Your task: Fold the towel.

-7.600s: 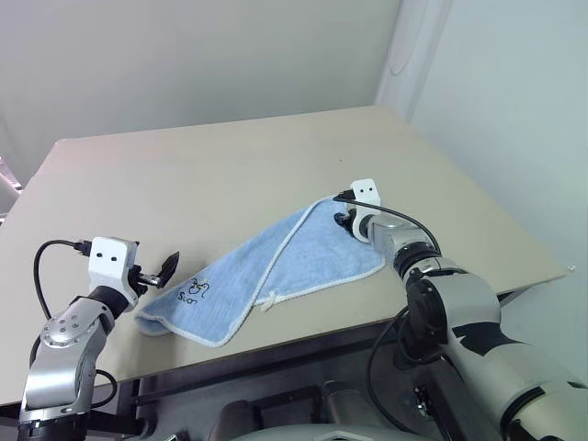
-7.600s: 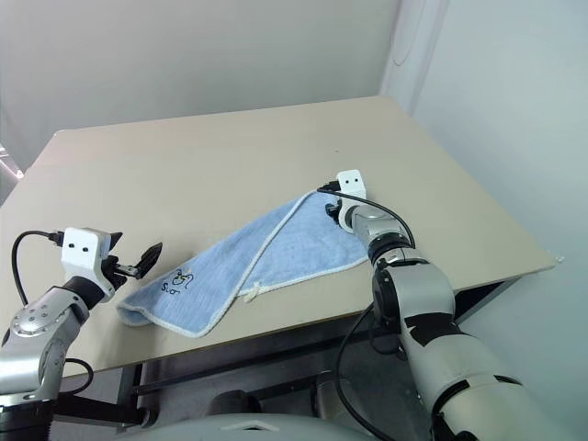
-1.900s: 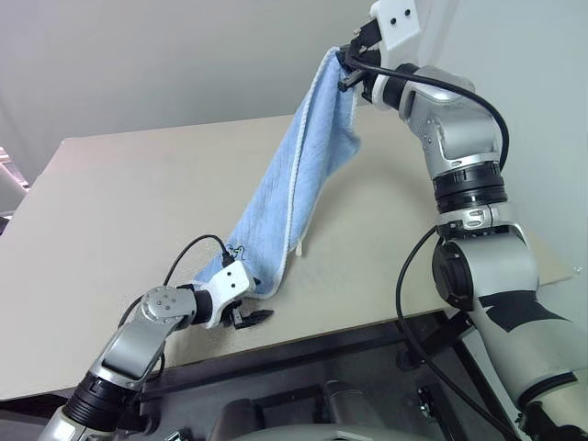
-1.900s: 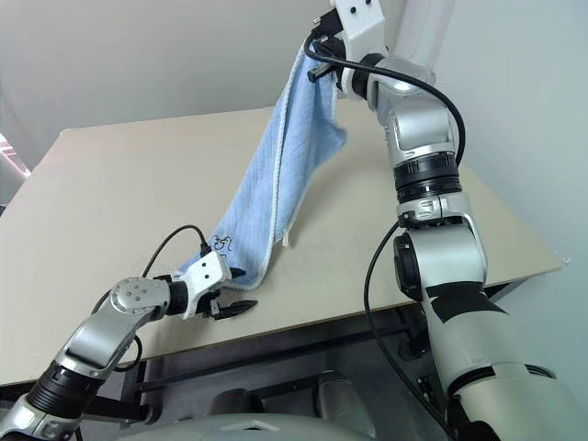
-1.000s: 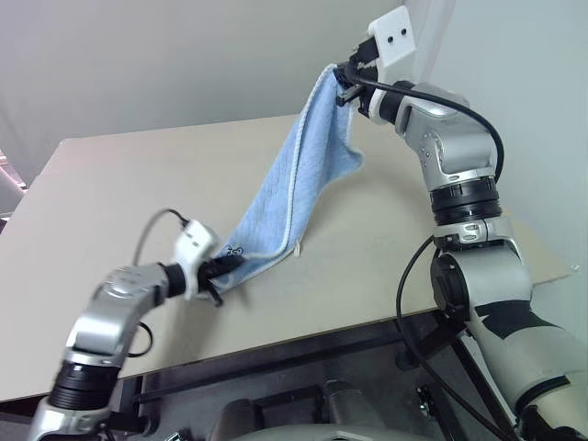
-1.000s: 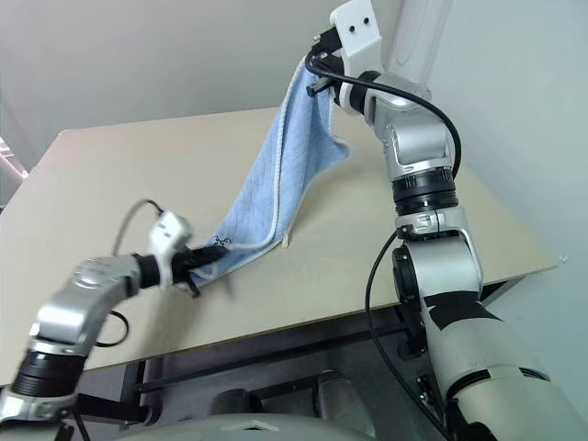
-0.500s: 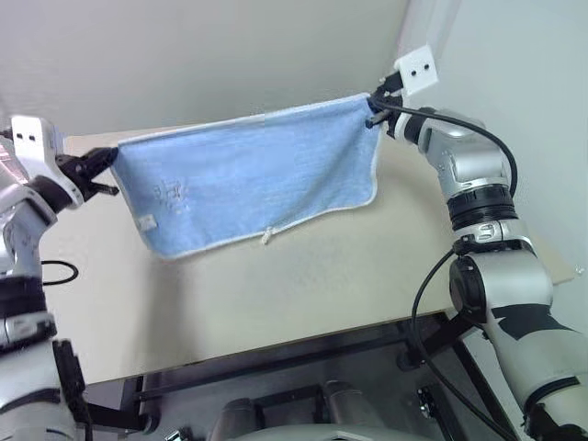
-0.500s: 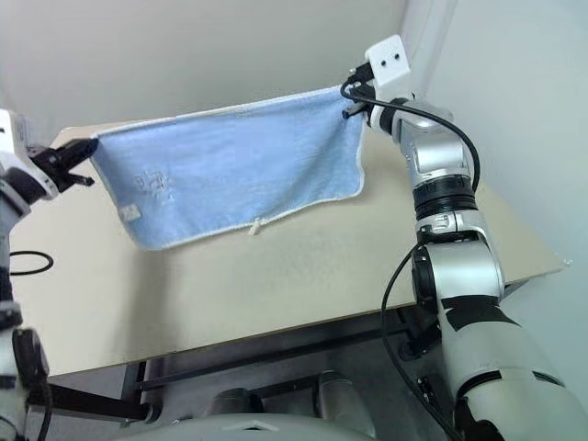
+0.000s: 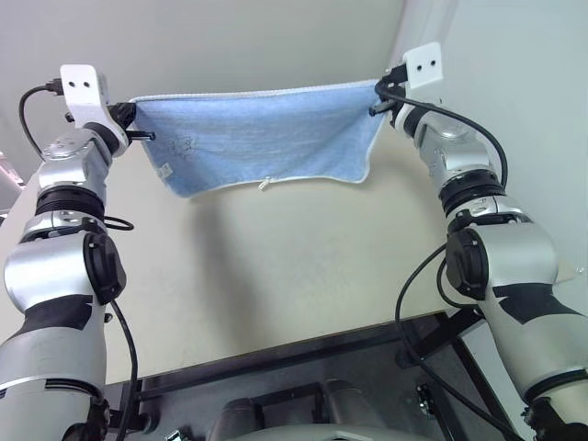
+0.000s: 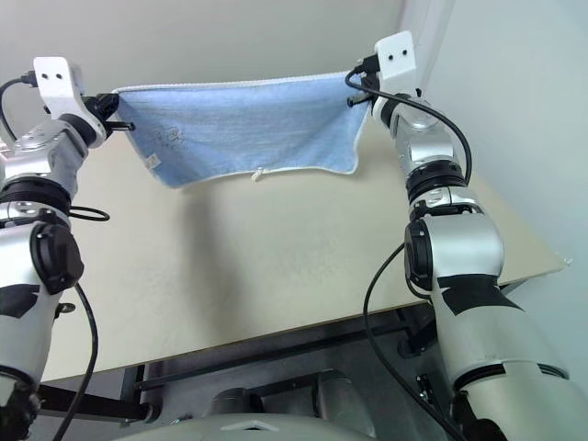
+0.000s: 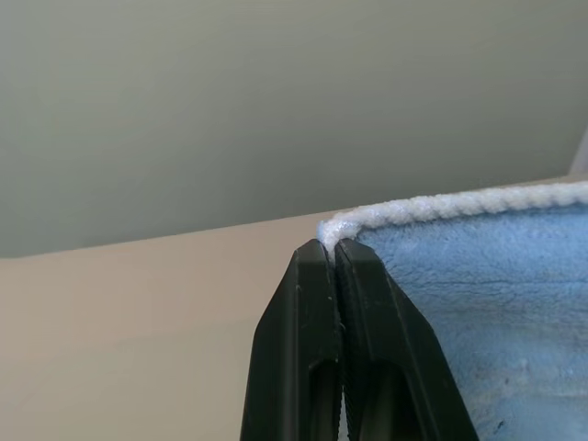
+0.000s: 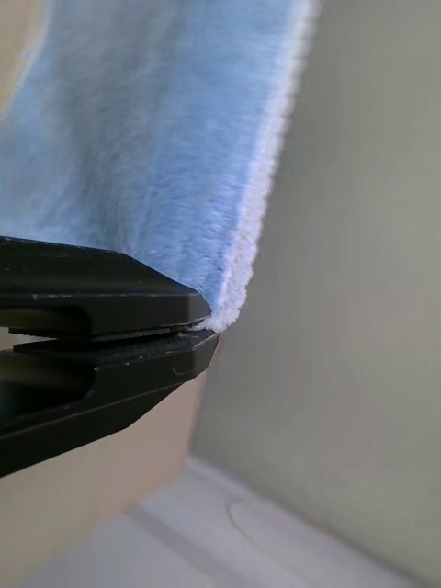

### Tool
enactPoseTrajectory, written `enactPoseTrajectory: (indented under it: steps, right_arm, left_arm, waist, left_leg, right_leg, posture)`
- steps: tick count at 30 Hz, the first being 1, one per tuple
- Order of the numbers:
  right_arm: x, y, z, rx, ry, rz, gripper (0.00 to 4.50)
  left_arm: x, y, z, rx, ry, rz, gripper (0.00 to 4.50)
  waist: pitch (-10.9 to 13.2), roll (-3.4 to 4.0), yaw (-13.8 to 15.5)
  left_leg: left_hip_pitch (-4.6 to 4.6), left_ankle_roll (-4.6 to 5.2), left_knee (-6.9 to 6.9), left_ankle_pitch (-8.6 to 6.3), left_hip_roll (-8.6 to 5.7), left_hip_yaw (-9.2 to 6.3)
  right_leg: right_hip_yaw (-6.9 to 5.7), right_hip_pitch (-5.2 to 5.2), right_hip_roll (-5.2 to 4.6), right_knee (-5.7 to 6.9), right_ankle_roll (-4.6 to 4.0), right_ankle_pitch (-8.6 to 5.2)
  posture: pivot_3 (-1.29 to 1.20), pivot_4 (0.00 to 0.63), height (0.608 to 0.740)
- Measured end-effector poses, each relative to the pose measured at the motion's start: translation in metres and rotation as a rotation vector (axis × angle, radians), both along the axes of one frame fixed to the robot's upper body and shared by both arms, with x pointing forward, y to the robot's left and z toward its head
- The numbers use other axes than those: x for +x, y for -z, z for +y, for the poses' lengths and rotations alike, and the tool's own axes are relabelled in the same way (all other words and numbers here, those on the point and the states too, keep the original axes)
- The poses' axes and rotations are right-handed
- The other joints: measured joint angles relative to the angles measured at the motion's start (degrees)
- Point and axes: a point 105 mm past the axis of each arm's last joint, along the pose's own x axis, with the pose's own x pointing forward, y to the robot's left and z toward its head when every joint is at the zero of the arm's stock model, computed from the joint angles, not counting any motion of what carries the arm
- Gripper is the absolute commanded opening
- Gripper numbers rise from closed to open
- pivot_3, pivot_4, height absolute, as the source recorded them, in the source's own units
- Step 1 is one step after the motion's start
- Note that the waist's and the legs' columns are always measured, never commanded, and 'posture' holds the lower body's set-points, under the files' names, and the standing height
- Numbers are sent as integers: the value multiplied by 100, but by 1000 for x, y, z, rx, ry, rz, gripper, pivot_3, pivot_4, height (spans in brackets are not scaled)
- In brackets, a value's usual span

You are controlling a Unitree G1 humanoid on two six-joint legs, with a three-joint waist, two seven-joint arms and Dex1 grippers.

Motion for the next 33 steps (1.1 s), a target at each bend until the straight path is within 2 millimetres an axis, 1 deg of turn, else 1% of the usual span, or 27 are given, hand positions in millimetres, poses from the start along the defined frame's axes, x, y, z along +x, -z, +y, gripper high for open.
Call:
enactPoseTrajectory:
  steps: [3,5,6,7,9,12,13,14,16,19,21,22,26,28,30,33]
  right_arm:
    - [-3,-12,1,20,-32,-66,0]
    - [-7,-10,6,13,-122,-82,0]
    - [-11,-6,9,3,-181,-92,0]
    - [-15,1,10,-10,-229,-93,0]
    - [-25,24,7,-40,-310,-80,0]
    - [-40,57,-6,-78,-356,-43,0]
    - [-46,66,-8,-83,-373,-29,0]
    - [-52,71,-10,-88,-387,-17,0]
    - [-66,76,-13,-94,-427,-4,0]
    - [-87,76,-16,-96,-488,16,0]
    - [-104,78,-19,-114,-530,41,0]
    - [-113,84,-22,-129,-549,68,0]
    - [-145,113,-29,-161,-612,215,0]
    - [-161,123,-31,-163,-647,273,0]
    - [-174,128,-33,-178,-672,301,0]
    - [-185,136,-37,-199,-689,343,0]
  left_arm:
    - [0,-4,-2,57,-1,-29,23]
    - [-2,-4,-3,107,37,-44,23]
    - [-5,1,-3,140,66,-49,23]
    - [-7,8,-2,171,92,-39,23]
    - [-17,38,1,247,166,25,23]
    - [-35,82,10,290,235,114,23]
    - [-42,93,15,289,250,143,23]
    - [-46,98,17,286,268,152,23]
    - [-56,97,20,293,314,130,23]
    - [-70,85,27,306,361,64,23]
    - [-83,85,30,318,394,44,23]
    - [-92,90,32,324,410,55,23]
    - [-133,122,32,340,505,180,23]
    - [-156,132,31,327,550,253,23]
    - [-174,135,32,325,572,304,23]
    - [-196,137,29,319,595,360,23]
  waist:
    - [0,0,3]
    - [-2,-1,2]
    - [-3,0,-1]
    - [-3,0,-3]
    - [-3,0,-3]
    - [-2,0,6]
    - [-1,0,7]
    - [-1,-1,13]
    - [-1,-1,22]
    - [-2,-1,23]
    - [-4,2,21]
    - [-5,1,21]
    - [-5,0,15]
    - [-5,-1,24]
    - [-5,-2,33]
    - [-6,-4,36]
  left_leg:
    - [-1,0,0,0,-1,0]
    - [4,0,1,0,-1,1]
    - [9,0,0,0,-1,0]
    - [10,0,3,0,-1,0]
    - [10,0,8,0,-1,-2]
    - [3,0,16,0,0,-3]
    - [1,0,17,0,1,-3]
    - [-1,0,18,0,1,-4]
    - [0,0,21,0,3,-4]
    - [8,0,23,0,6,-2]
    - [18,0,22,0,11,0]
    - [21,0,21,0,14,0]
    - [22,-1,27,0,20,6]
    - [26,-1,31,0,24,6]
    - [32,-1,36,0,26,6]
    - [51,-4,38,-2,30,13]
  right_leg:
    - [0,1,0,-1,1,0]
    - [0,8,-1,-2,1,0]
    - [-1,14,-1,-3,1,0]
    - [-1,15,-1,-1,1,0]
    - [-1,17,-1,5,1,0]
    - [-2,10,-2,12,1,1]
    - [-2,8,-1,12,0,1]
    - [-2,7,-1,13,0,1]
    - [-3,6,-1,17,0,1]
    - [-3,12,-2,18,-1,0]
    - [-2,21,-2,17,-2,-1]
    - [-3,24,-1,15,-2,-1]
    - [-2,24,0,15,-20,-11]
    - [-2,25,-1,17,-22,-13]
    - [-2,30,-1,16,-10,-27]
    - [-5,44,-13,11,-15,-30]
  posture:
    - [0,0,729]
    - [0,0,729]
    - [0,0,729]
    - [0,0,729]
    - [0,0,729]
    - [0,0,729]
    - [0,0,729]
    - [0,0,729]
    - [0,0,729]
    - [0,0,729]
    - [0,0,729]
    - [0,0,729]
    - [0,0,729]
    - [0,0,729]
    - [0,0,729]
    - [0,0,729]
